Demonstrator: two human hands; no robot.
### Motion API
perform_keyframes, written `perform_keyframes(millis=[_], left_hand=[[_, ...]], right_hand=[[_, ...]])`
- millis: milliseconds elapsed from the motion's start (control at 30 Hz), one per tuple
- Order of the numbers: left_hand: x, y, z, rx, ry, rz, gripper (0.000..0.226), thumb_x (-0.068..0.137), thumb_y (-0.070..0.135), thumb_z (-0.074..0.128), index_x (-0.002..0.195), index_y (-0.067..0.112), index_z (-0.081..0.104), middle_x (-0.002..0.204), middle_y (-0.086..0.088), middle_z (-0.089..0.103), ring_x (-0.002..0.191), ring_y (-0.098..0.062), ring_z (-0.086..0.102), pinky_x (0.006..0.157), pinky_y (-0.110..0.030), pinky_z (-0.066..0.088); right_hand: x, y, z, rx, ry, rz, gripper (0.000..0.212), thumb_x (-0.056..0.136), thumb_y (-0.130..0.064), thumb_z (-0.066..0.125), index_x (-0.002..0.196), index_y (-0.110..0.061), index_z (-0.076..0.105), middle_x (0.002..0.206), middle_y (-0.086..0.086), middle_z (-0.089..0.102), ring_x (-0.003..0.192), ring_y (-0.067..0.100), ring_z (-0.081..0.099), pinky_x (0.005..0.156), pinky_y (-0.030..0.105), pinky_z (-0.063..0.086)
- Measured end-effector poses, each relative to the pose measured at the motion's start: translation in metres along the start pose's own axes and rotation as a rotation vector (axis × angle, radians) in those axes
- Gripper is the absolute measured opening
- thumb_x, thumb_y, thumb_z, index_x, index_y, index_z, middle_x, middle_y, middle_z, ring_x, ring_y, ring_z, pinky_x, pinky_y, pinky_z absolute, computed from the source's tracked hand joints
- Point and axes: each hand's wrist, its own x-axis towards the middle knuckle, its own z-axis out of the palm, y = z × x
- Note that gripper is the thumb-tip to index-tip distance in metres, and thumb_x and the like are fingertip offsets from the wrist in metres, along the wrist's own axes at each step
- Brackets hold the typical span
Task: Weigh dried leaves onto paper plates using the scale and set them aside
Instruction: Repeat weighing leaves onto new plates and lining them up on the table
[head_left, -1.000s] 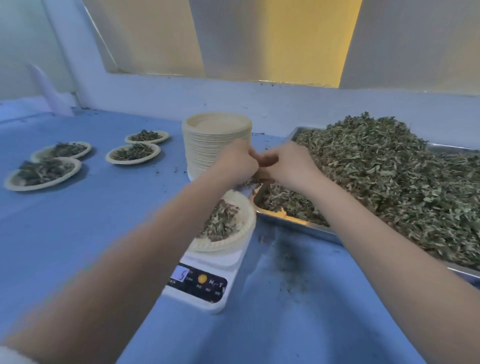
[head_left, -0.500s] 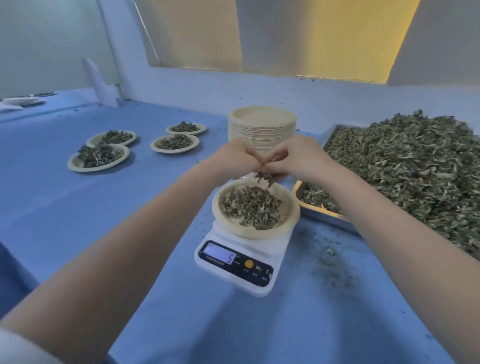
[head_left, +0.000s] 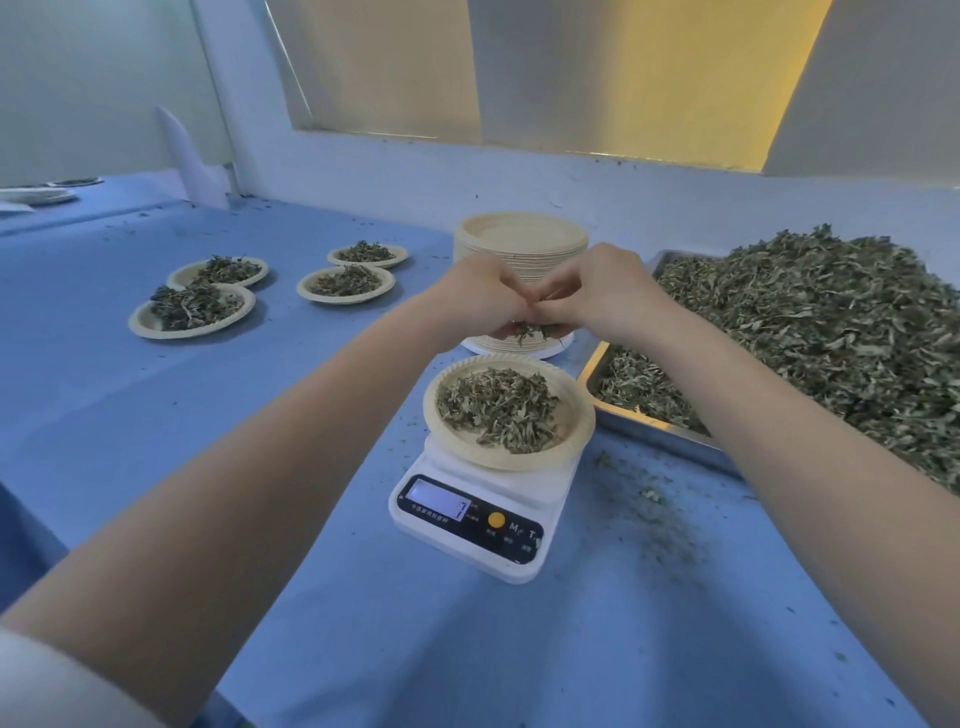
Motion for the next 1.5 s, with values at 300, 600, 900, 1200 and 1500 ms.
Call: perform_keyframes(millis=[300, 600, 900, 1200, 1500], left_hand=[[0.003, 0.002, 0.004, -0.042, 0.027, 0.005, 0.006, 0.083, -0.001, 0.062, 0.084, 0.003, 0.066, 0.085, -0.018, 0.063, 0.073, -0.022, 0.058, 0.083, -0.031, 0.054], [0.035, 0.025, 0.058, -0.056, 0.006, 0.033, 0.018, 0.079, -0.006, 0.056, 0.09, -0.007, 0.071, 0.083, -0.023, 0.064, 0.077, -0.022, 0.056, 0.089, -0.041, 0.051], [0.052, 0.031, 0.111, 0.155, -0.235, 0.04, 0.01, 0.086, 0.006, 0.062, 0.086, -0.002, 0.068, 0.062, -0.007, 0.044, 0.061, -0.018, 0.039, 0.062, -0.027, 0.034], [0.029, -0.004, 0.053, 0.095, -0.062, 0.001, 0.018, 0.086, -0.002, 0.054, 0.094, -0.01, 0.068, 0.086, -0.024, 0.065, 0.075, -0.021, 0.054, 0.088, -0.04, 0.051], [-0.005, -0.052, 0.011, 0.067, 0.146, -0.147, 0.037, 0.093, 0.007, 0.047, 0.128, 0.01, 0.056, 0.123, -0.008, 0.057, 0.076, -0.013, 0.049, 0.069, -0.028, 0.042]], right_hand=[[0.0, 0.003, -0.001, 0.022, 0.02, 0.0, 0.011, 0.08, -0.015, 0.075, 0.091, -0.015, 0.076, 0.069, -0.003, 0.068, 0.055, -0.002, 0.062, 0.051, 0.003, 0.042], [-0.009, 0.05, -0.033, -0.103, 0.1, 0.084, 0.004, 0.079, -0.019, 0.076, 0.083, -0.019, 0.075, 0.062, -0.007, 0.067, 0.054, 0.0, 0.063, 0.049, 0.004, 0.042], [-0.023, 0.109, -0.043, -0.41, -0.066, 0.224, 0.024, 0.079, -0.048, 0.07, 0.098, -0.034, 0.073, 0.098, -0.002, 0.07, 0.091, 0.016, 0.064, 0.086, 0.033, 0.053], [-0.022, 0.085, -0.007, -0.117, -0.263, 0.088, 0.047, 0.064, -0.048, 0.081, 0.105, -0.03, 0.065, 0.094, -0.016, 0.067, 0.089, 0.0, 0.061, 0.073, 0.018, 0.043], [-0.027, 0.054, 0.023, -0.177, -0.519, 0.081, 0.15, 0.027, -0.079, 0.077, 0.151, -0.028, 0.011, 0.156, -0.011, 0.018, 0.142, 0.013, 0.021, 0.117, 0.038, 0.021]])
